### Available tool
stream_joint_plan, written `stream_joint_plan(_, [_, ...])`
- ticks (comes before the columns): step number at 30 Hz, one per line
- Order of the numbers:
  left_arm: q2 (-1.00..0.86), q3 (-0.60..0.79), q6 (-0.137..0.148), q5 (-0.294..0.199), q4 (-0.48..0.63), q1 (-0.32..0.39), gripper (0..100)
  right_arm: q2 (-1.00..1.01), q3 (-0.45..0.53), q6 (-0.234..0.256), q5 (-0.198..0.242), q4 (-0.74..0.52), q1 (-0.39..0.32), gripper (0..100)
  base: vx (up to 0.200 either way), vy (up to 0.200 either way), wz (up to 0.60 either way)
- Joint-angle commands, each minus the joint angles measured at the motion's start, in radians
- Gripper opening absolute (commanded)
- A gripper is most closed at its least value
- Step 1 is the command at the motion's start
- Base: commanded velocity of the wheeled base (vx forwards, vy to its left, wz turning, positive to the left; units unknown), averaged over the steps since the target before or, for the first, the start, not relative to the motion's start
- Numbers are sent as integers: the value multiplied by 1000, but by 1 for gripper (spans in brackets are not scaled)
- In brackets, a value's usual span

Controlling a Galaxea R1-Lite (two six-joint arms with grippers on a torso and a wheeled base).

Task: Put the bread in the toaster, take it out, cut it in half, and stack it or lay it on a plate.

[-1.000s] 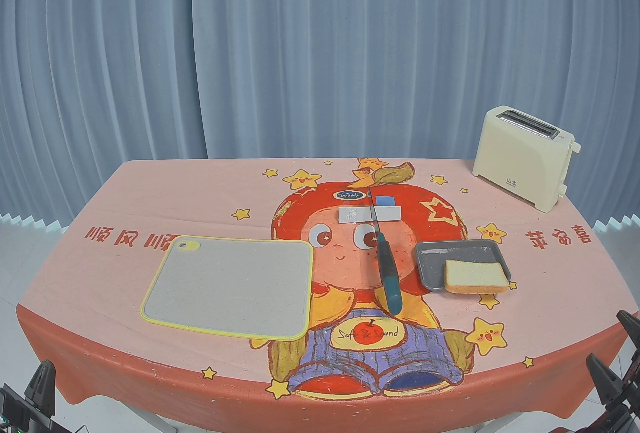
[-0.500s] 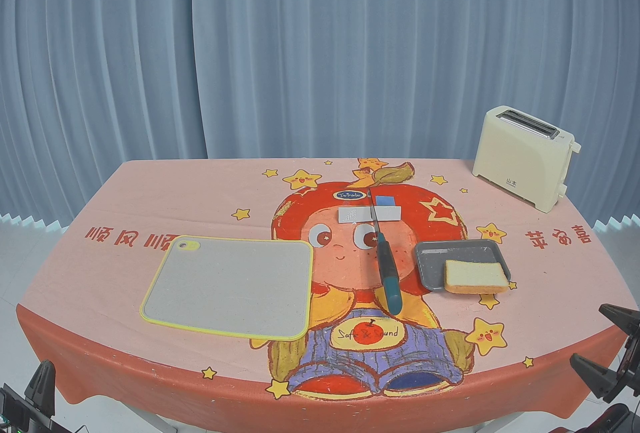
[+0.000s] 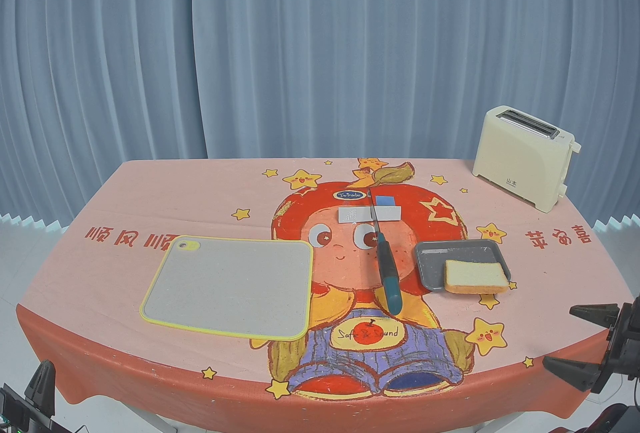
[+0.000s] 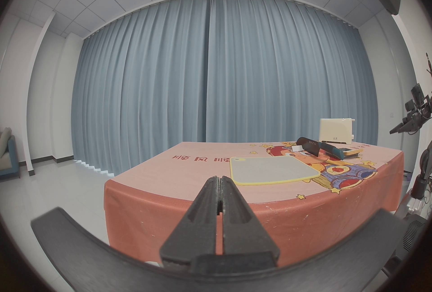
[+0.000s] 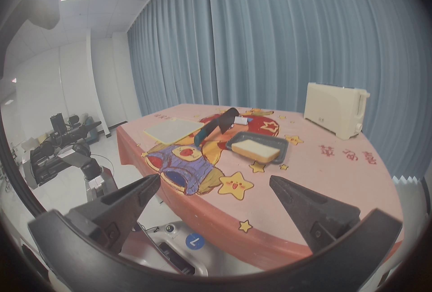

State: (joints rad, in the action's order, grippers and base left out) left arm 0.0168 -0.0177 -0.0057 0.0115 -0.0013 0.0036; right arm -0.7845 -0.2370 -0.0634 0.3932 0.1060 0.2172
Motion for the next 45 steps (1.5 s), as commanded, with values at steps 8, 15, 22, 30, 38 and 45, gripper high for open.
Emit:
stream_joint_plan(8, [2, 18, 0, 1, 0, -1, 0, -110, 44, 22, 0, 1, 16, 100, 0, 0, 0])
stream_joint_plan(15, [2, 18, 0, 1, 0, 1, 0, -157, 16, 237, 4, 4, 62, 100, 0, 0, 0])
stream_joint_plan(22, [2, 18, 0, 1, 0, -1, 0, -226, -45, 493, 4, 4, 182, 100, 0, 0, 0])
stream_joint_plan(30, [2, 18, 0, 1, 0, 1, 0, -383, -82, 810, 4, 155, 295, 100, 0, 0, 0])
stream_joint_plan(38, [2, 18, 0, 1, 0, -1, 0, -545, -71, 1113, 7, 434, 297, 100, 0, 0, 0])
stream_joint_plan(45, [2, 18, 0, 1, 0, 1, 0, -607, -94, 1232, 9, 451, 306, 100, 0, 0, 0])
